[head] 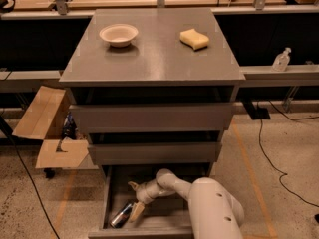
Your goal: Pick redbull can from bottom drawer and place on counter
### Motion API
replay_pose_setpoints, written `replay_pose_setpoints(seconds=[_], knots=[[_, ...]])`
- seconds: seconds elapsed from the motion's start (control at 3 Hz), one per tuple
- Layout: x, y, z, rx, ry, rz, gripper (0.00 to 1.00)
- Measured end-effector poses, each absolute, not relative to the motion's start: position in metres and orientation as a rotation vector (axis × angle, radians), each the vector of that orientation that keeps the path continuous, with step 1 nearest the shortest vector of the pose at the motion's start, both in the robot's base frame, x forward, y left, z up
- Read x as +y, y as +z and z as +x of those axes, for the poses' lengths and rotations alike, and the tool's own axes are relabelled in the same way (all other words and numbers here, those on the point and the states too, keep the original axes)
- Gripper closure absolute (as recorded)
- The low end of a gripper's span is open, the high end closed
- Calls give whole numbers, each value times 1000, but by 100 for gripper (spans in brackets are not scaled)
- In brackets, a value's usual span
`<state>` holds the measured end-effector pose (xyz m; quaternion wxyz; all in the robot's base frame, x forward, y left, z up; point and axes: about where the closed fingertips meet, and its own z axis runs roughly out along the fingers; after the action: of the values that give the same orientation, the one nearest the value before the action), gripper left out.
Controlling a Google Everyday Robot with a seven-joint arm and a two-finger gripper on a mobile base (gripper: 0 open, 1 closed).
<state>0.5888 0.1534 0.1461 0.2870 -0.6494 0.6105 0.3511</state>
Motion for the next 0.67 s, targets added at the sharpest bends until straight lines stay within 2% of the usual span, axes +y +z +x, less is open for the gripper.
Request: replay_pose_setpoints(seconds=[0.33,0.67], knots=[[151,130,592,1615,954,-1734,0],[144,113,588,1634,977,-1707,12]])
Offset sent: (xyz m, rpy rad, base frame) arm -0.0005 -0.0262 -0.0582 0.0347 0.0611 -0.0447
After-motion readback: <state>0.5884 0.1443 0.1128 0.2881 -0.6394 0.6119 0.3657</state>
